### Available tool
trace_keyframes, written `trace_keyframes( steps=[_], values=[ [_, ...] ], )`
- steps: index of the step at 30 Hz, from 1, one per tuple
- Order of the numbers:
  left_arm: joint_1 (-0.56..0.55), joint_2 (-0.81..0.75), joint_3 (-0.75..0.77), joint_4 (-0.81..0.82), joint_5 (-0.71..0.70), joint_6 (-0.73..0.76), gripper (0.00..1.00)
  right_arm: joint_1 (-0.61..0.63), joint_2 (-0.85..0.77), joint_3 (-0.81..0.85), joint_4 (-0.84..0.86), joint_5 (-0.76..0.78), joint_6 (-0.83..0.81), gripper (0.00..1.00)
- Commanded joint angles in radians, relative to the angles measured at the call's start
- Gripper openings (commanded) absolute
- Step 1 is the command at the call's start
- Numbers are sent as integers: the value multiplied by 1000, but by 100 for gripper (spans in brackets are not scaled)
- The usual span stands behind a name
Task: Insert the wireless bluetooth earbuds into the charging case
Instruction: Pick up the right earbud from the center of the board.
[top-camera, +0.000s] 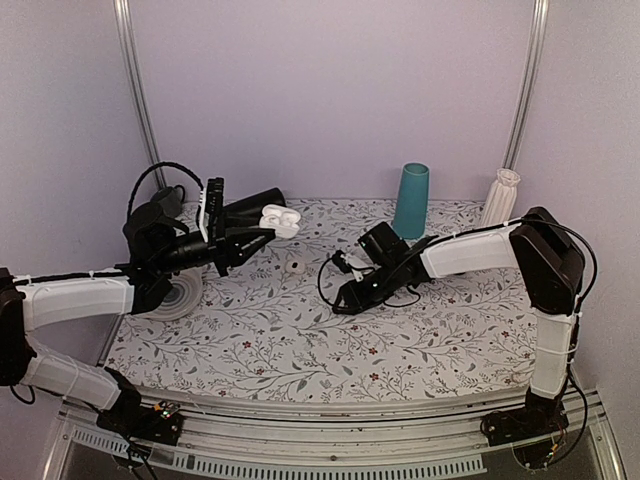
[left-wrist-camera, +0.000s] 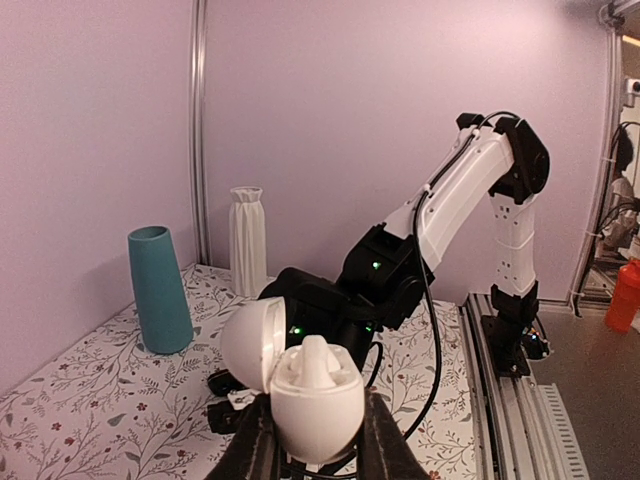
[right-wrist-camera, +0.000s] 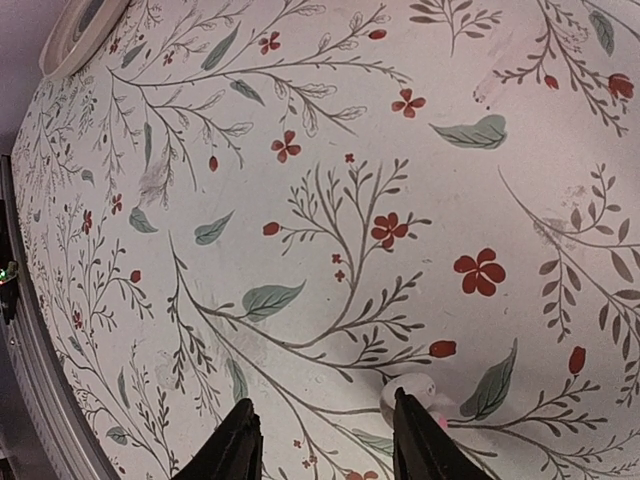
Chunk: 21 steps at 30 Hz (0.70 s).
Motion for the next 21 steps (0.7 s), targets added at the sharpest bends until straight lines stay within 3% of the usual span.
trace_keyframes(
  steps=[1, 21],
  values=[
    [10, -6, 10, -2, -3, 3, 0, -6, 8, -19, 14, -17, 3, 45],
    [10, 6, 26, -11, 5, 1, 0, -24, 21, -29, 42, 5, 7, 45]
  ],
)
